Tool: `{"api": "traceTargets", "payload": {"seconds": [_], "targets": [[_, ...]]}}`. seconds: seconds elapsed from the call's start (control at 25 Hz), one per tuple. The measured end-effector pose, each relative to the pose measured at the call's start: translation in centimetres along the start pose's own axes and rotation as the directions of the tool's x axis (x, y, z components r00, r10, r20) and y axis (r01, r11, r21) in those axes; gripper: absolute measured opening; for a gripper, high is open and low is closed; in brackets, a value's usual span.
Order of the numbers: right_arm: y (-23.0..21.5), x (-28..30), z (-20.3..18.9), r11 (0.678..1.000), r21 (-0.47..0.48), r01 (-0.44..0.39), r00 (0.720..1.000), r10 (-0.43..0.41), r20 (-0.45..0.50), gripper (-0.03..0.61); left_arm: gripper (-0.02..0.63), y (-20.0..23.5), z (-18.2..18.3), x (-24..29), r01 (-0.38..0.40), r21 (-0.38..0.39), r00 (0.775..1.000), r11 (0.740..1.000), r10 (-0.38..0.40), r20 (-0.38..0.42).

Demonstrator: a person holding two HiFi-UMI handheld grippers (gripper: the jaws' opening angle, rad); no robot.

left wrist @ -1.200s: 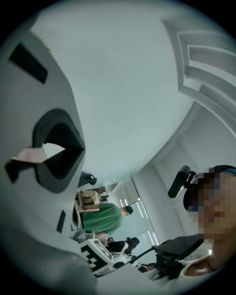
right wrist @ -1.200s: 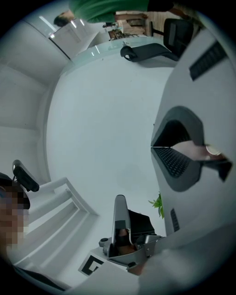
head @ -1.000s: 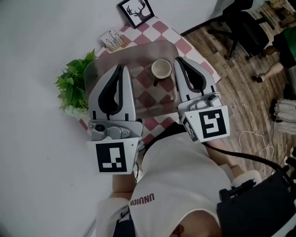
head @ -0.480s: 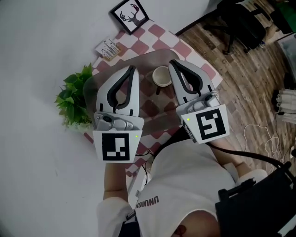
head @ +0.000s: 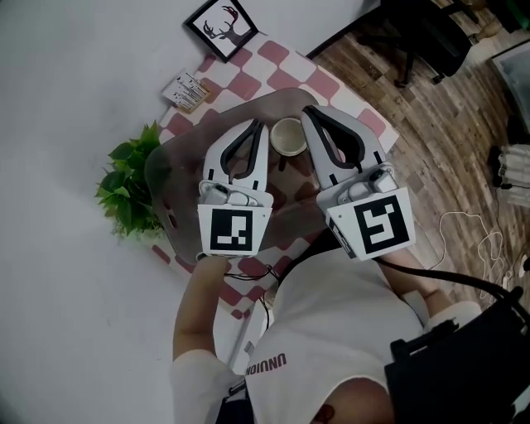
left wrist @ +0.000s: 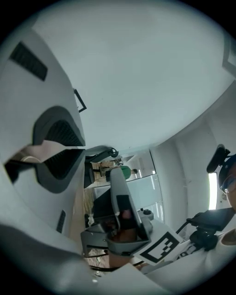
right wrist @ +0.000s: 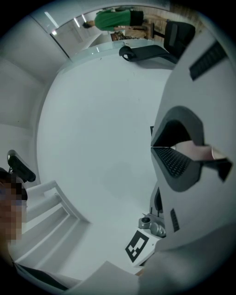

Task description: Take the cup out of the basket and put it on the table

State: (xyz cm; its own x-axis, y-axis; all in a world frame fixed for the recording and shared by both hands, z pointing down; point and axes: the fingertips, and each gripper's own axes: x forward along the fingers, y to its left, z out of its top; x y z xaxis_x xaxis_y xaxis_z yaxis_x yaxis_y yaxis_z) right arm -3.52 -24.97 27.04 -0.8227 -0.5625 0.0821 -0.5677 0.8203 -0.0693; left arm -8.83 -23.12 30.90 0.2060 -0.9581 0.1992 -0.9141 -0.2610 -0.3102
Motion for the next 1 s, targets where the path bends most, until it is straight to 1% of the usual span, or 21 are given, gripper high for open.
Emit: {"api": "traceTargets", "payload": {"seconds": [0.12,0.2,0.24,0.36,0.44,0.6,0.8,0.88,1.0], "targets": [[-0.3,-0.1,-0.1,1.000,0.010,0.016,1.000,-0.016,-0.001,0.018,0.014,-0.9,-1.0,0.9,0.050,0.033,0.999,0.998,-0.050,-0.012],[-0.5,-0.1,-0.1,1.000,0.015,0.024,1.000,-0.024,-0.003,0.020,0.014,-1.2,-1.7,1.5,0.068,0.040,0.998,0.997,-0.067,-0.019],[-0.5,-0.1,-0.1,0.999,0.017,0.027,1.000,-0.027,-0.004,0.018,0.014,-1.3,-2.1,1.7,0.080,0.026,0.997,0.996,-0.079,-0.024],[-0.7,-0.1,-0.2,0.999,0.027,0.039,0.999,-0.039,-0.003,0.018,0.014,-1.9,-4.1,2.1,0.123,-0.059,0.990,0.991,-0.127,-0.066],[-0.8,-0.1,-0.2,0.998,0.033,0.048,0.999,-0.048,-0.002,0.020,0.015,-2.2,-5.2,2.3,0.151,-0.087,0.983,0.985,-0.159,-0.088],[-1.2,-0.3,-0.2,0.997,0.036,0.069,0.998,-0.069,-0.002,0.019,0.015,-3.1,-6.4,2.7,0.248,-0.133,0.959,0.960,-0.262,-0.103],[-1.5,-0.8,-0.5,0.996,0.040,0.084,0.996,-0.084,-0.008,0.019,0.015,-3.8,-8.0,3.0,0.308,-0.193,0.938,0.932,-0.331,-0.100],[-1.6,-1.0,-0.7,0.995,0.041,0.087,0.996,-0.086,-0.011,0.020,0.021,-4.3,-8.5,3.1,0.340,-0.188,0.926,0.921,-0.363,-0.106],[-1.6,-1.2,-0.7,0.995,0.040,0.089,0.996,-0.089,-0.014,0.020,0.070,-5.5,-9.2,3.2,0.407,-0.150,0.895,0.901,-0.426,-0.133]]}}
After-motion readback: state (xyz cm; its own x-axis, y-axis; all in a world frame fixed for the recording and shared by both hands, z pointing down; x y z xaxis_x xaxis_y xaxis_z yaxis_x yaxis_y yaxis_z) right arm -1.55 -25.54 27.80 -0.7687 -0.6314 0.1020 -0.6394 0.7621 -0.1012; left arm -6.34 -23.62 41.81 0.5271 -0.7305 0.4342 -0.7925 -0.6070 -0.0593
